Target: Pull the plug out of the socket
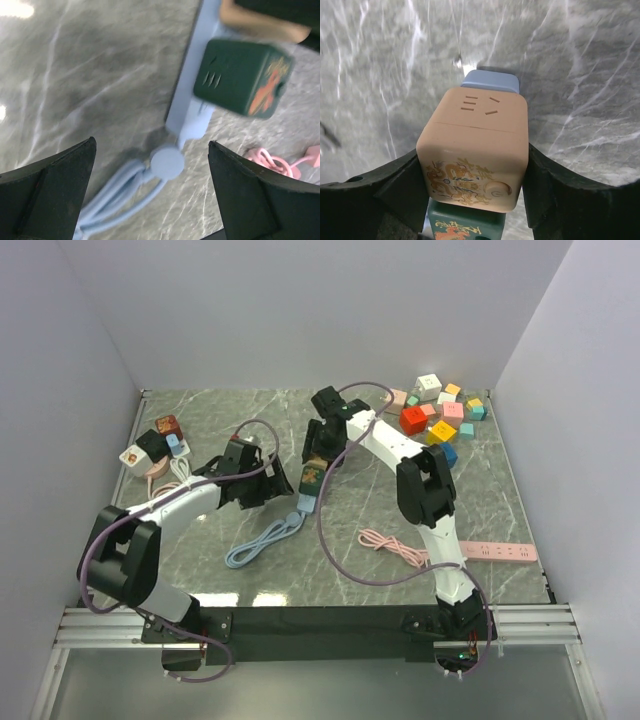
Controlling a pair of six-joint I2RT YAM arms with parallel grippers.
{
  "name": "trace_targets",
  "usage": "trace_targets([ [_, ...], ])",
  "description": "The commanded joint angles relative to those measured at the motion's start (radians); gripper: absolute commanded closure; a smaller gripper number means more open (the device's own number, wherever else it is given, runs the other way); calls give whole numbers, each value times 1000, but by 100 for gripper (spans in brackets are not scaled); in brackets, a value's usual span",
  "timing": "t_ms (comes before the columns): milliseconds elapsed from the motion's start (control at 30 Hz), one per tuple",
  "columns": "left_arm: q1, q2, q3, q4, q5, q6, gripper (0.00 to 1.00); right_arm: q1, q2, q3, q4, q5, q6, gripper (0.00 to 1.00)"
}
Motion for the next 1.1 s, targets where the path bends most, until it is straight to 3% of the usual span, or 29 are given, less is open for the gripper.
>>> trace_targets([
  [0,1,17,70,145,83,88,1,-17,-58,-69,64,-133,-107,100],
  [100,1,29,57,283,216,103,1,-18,-32,-35,24,-171,-162,100],
  [133,1,35,54,335,255,97,9,-20,-26,-21,17,-181,-172,100],
  [200,2,61,55,396,379,91,27,-20,-21,-20,12,-197,-184,100],
  [233,2,89,54,464,428,79,52,-23,-22,-23,15,-202,-186,100],
  [333,2,153,63,568,554,31,88,-26,-27,-21,17,-216,-190,100],
  [400,2,188,54,639,632,-19,99,-28,-27,-18,12,-219,-199,100],
  [567,2,296,20,886,688,-164,99,-32,-39,-49,30,-242,-202,100],
  [733,16,400,9,779,568,-155,99,-34,-47,-9,3,-225,-169,100],
  [900,28,458,8,555,438,-35,99,-32,-50,81,-74,-161,-138,100],
  [1067,36,554,-51,541,378,0,99,-28,-62,167,-161,-61,-94,100],
])
